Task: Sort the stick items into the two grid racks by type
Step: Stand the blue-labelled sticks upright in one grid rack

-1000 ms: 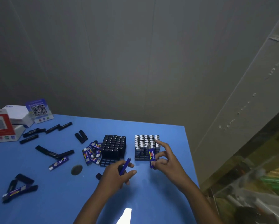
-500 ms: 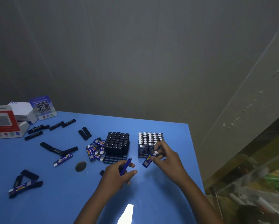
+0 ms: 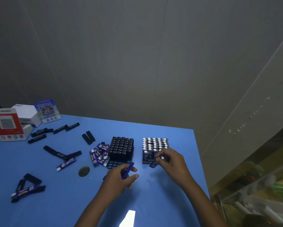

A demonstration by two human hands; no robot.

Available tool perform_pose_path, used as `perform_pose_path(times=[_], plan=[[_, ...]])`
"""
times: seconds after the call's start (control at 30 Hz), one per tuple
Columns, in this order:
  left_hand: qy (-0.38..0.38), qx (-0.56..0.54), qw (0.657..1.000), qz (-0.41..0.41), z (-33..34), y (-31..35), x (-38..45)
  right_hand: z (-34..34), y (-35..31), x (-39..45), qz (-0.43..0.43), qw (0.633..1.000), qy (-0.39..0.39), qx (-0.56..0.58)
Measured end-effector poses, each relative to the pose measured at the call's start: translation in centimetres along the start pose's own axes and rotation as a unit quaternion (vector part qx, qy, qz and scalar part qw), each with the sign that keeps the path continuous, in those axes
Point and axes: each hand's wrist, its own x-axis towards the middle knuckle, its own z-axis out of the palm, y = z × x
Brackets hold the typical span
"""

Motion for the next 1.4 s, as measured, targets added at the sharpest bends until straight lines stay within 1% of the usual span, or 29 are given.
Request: perform_pose_path(times=[0.27, 0.37, 0.63, 0.77, 0.93, 1.13, 1.4], plan=[[0.000, 0.001, 1.000, 0.003, -0.2, -0.1, 1.0, 0.2, 1.0, 1.5, -0.004, 0.998, -0.008, -0.055], [0.000, -0.005, 1.000, -0.004, -0.1, -0.3, 1.4, 0.5, 1.3, 2.1, -0.018, 0.997, 0.000, -0.077], [0.005, -0.010, 1.000, 0.004, 0.2, -0.2, 3.0, 1.9, 2.0, 3.9, -0.014, 0.997, 0.006, -0.079], [0.005, -0.021, 1.000, 0.004, 0.4, -0.1, 3.7, 2.6, 2.5, 4.6, -0.031, 0.995, -0.017, -0.098], [0.006, -0.028, 1.000, 0.000, 0.6, -0.1, 4.5, 3.5, 3.4, 4.9, -0.086, 0.988, -0.028, -0.126], [0.004, -0.034, 0.999, -0.007, 0.8, -0.4, 5.2, 4.3, 4.2, 5.5, -0.123, 0.982, -0.007, -0.146], [0.002, -0.038, 0.999, -0.005, 0.8, -0.3, 6.1, 4.9, 4.8, 5.6, -0.125, 0.982, 0.006, -0.144]])
